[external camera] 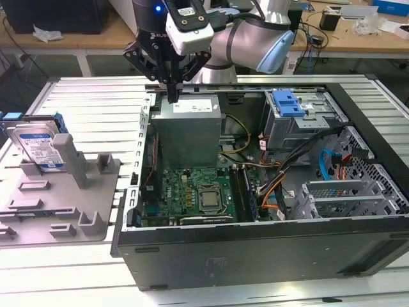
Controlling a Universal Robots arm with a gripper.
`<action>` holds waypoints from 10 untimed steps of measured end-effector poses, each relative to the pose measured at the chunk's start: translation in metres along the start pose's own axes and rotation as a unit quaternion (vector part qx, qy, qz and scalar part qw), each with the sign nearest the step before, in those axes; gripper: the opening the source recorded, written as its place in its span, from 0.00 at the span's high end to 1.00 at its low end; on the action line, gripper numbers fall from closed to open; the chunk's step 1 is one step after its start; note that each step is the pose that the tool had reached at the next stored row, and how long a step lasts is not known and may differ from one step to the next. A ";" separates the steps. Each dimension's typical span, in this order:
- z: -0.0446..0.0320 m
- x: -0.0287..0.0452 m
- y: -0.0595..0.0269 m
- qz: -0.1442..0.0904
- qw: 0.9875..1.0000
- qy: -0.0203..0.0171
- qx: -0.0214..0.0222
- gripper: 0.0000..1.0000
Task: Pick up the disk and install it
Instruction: 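Reach for the disk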
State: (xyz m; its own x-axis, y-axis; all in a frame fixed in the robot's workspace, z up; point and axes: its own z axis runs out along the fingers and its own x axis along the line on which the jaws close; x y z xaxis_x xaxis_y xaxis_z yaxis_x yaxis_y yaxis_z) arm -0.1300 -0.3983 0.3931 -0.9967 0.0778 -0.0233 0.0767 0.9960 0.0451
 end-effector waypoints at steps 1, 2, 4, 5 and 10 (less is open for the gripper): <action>-0.0001 0.0107 0.0004 0.002 1.000 0.000 0.000 0.89; -0.0001 0.0163 0.0006 0.003 1.000 0.000 0.000 0.89; -0.0002 0.0240 0.0005 0.004 1.000 0.000 0.000 0.89; -0.0002 0.0307 0.0005 0.004 1.000 0.000 0.000 0.89; 0.0003 0.0538 0.0003 0.006 1.000 0.000 0.000 0.89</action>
State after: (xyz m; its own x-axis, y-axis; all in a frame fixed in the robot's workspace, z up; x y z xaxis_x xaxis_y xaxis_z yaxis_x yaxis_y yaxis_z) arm -0.1836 -0.3938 0.3916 -0.9957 0.0896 -0.0233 0.0885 0.9951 0.0451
